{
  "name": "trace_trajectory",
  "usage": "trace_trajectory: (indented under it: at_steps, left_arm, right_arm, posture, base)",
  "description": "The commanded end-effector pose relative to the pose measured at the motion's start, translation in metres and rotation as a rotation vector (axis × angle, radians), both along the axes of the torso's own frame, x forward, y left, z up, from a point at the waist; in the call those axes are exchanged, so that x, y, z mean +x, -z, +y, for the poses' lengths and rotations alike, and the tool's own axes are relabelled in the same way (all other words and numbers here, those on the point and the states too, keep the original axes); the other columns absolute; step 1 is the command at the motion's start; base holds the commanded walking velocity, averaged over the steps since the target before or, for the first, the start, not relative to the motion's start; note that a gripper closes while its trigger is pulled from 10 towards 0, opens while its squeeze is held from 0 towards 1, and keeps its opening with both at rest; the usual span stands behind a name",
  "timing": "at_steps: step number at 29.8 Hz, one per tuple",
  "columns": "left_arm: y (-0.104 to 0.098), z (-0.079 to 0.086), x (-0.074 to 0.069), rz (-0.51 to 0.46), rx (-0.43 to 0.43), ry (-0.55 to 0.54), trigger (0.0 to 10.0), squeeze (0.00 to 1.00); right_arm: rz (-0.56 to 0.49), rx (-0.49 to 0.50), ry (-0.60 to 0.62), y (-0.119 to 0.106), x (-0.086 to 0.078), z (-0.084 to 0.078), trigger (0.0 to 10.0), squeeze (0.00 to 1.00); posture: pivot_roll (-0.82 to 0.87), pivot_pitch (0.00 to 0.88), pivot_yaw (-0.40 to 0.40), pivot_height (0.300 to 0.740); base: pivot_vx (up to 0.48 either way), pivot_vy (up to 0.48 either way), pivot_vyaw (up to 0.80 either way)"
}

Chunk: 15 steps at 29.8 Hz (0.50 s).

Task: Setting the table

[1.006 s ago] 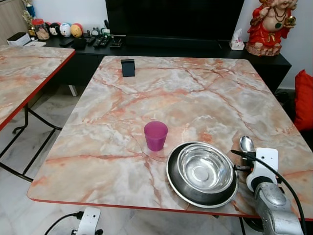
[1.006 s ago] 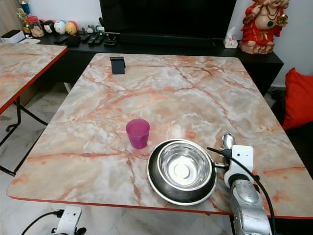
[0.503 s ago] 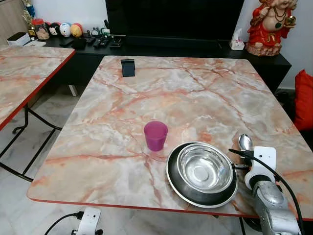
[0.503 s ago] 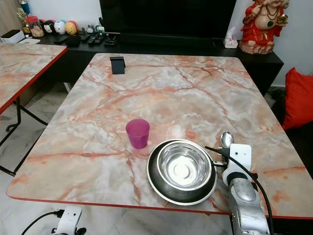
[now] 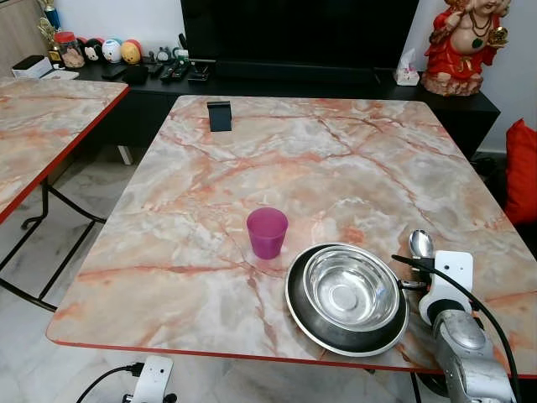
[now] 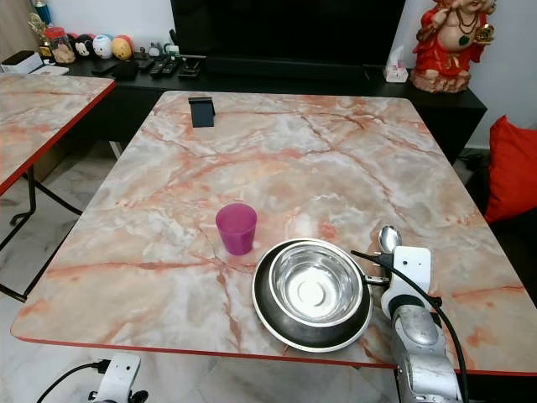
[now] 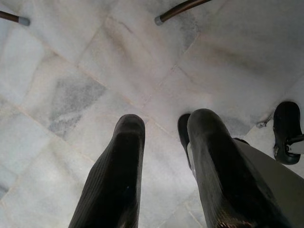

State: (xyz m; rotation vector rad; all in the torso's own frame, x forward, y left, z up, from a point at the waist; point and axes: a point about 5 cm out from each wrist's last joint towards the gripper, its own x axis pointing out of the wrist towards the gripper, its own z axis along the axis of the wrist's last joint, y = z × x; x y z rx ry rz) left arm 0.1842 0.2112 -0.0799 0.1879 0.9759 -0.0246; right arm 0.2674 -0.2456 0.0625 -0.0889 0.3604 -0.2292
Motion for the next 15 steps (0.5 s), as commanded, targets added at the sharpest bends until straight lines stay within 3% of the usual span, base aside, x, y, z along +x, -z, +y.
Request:
trace_trajectory:
  at_steps: [1,2,4,5,15]
  left_arm:
    - [0.0027,0.0024,-0.0062,0.027,0.011,0.016,10.0,0.0]
    - [0.0027,0.0025,-0.0063,0.027,0.01,0.016,10.0,0.0]
    - [0.0028,0.0025,-0.0066,0.027,0.01,0.015,10.0,0.0]
    - [0.0029,0.0025,-0.0067,0.027,0.01,0.016,10.0,0.0]
    - [0.0035,0.0006,-0.0072,0.029,0.008,0.015,10.0,0.0]
  right_arm:
    - [0.015,-0.006,0.008,0.0024,-0.0002,-0.0022,10.0,0.22]
    - [0.017,-0.008,0.008,0.0024,-0.0003,-0.0026,10.0,0.29]
    - [0.02,-0.01,0.008,0.0025,-0.0005,-0.0031,10.0,0.29]
    - [0.019,-0.009,0.011,0.0024,-0.0005,-0.0039,10.0,0.34]
    - [0.027,-0.014,0.029,0.0029,-0.0004,-0.0077,10.0,0.34]
  posture:
    - [0.0,0.0,-0.016,0.74]
    - [0.0,0.0,-0.016,0.74]
    - [0.0,0.0,-0.016,0.74]
    - [0.0,0.0,-0.016,0.74]
    - [0.0,0.0,-0.019,0.74]
  base:
    - [0.0,0.0,0.0]
    - [0.0,0.0,0.0]
    - [0.0,0.0,0.0]
    - [0.0,0.0,0.0]
    - [0.0,0.0,0.0]
